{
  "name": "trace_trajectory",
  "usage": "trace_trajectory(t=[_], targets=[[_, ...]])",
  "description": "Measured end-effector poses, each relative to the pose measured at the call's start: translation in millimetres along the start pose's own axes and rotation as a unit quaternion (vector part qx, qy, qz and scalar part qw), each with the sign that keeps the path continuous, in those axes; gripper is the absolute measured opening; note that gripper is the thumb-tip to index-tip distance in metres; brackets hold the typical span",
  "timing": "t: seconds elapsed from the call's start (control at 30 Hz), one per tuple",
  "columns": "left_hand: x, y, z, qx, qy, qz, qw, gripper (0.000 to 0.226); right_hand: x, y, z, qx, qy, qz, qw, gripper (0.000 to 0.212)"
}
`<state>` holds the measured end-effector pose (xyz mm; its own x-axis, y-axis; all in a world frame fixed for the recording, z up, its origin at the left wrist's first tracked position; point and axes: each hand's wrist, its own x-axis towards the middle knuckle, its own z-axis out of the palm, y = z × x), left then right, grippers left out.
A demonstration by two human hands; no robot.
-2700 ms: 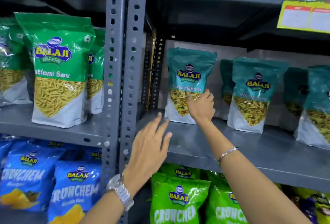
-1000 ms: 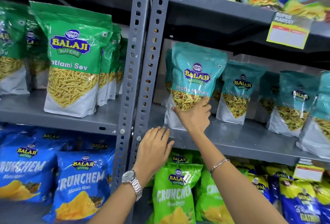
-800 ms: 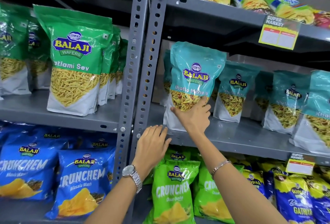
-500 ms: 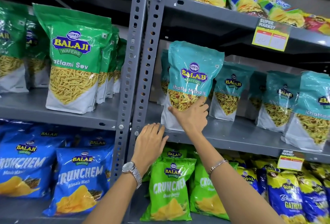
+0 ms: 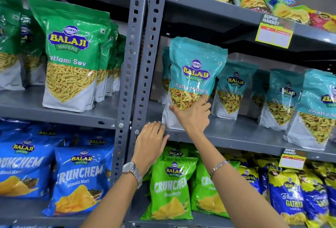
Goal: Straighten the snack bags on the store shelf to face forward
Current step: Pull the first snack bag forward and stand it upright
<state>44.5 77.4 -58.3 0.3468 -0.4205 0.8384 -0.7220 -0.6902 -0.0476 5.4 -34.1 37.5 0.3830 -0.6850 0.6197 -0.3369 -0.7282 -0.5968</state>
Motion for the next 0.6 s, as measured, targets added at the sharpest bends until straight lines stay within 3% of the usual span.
trace_trajectory(t=[0.33,0.6], targets=[[-1,1,2,-0.018,0.019,-0.003,1.000,0.036,-2,3,-3,0.012,-0.018,-0.003,1.000,0.123],[0,42,13,-0.082,0.111,0.045,0.989,0.037,25,49,-32,0.061,0.024,-0.034,0.997,0.095]])
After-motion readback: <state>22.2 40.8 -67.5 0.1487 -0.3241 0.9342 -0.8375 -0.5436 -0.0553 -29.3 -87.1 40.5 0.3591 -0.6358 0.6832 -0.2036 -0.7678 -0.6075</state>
